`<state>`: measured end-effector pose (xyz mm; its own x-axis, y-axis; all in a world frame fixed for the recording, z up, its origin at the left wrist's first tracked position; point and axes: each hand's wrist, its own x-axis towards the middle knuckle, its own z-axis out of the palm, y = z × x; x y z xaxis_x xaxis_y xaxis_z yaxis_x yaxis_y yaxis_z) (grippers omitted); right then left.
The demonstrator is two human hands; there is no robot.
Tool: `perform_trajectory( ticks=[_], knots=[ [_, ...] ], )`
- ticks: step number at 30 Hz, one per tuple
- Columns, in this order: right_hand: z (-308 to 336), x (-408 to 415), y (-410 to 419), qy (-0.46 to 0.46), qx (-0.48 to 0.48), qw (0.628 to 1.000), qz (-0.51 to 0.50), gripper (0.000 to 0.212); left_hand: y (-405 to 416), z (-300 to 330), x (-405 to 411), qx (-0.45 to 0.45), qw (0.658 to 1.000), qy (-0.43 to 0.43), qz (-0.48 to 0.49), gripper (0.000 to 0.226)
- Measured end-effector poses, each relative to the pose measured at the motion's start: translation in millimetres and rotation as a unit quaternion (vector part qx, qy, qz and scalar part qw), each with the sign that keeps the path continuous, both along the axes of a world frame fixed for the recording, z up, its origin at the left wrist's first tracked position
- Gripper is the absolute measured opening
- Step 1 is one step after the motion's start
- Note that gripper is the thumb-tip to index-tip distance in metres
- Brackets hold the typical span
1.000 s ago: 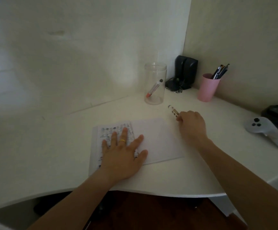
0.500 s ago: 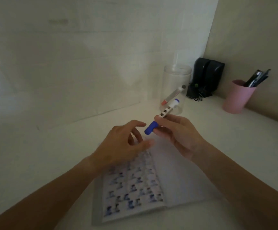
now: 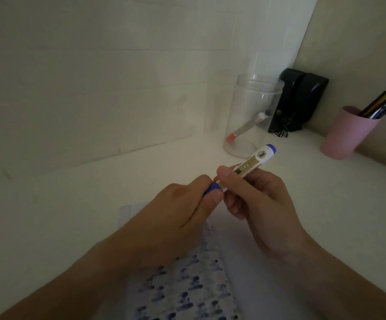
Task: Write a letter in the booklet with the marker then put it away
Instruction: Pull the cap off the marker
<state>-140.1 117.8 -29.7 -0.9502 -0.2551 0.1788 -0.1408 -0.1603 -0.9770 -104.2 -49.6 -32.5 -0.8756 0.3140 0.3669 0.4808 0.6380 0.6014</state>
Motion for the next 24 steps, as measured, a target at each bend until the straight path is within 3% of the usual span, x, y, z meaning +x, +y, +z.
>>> perform_trajectory(
  ticks=[6, 9, 11, 13, 15, 16, 20, 24],
  knots=[
    [2.7, 4.5, -6.9, 0.012, -0.035, 0.999, 0.013, 0.029, -11.0, 8.4, -2.6, 0.093, 0.989, -0.079, -0.082, 0.048],
    [14.8, -11.4, 13.3, -0.032, -0.148, 0.988, -0.035, 0.022, -30.2, 6.9, -0.7, 0.217, 0.951, -0.192, -0.103, 0.048],
    [17.8, -20.0, 28.2, -0.025, -0.161, 0.984, -0.071, 0.03, -42.2, 1.0, 0.4, 0.296, 0.936, -0.186, -0.051, 0.046],
    [9.3, -20.8, 27.4, -0.007, -0.117, 0.991, -0.071, 0.026, -42.9, -7.3, -2.6, 0.234, 0.967, -0.079, 0.062, 0.049],
    [-0.8, -18.7, 18.6, 0.001, -0.081, 0.995, -0.058, 0.016, -33.5, -12.9, -6.0, 0.067, 0.989, 0.027, 0.131, 0.047],
    [-3.3, -18.1, 15.6, -0.006, -0.079, 0.995, -0.055, 0.011, -28.7, -14.2, -5.8, 0.011, 0.99, 0.04, 0.132, 0.051],
    [-15.0, -21.5, 15.6, -0.063, -0.065, 0.993, -0.079, 0.009, -30.0, -21.9, -7.6, -0.063, 0.993, -0.011, 0.101, 0.066],
    [-25.6, -24.4, 15.5, -0.049, 0.018, 0.995, -0.083, 0.011, -39.9, -23.7, -11.6, -0.053, 0.996, -0.048, 0.048, 0.056]
  ],
)
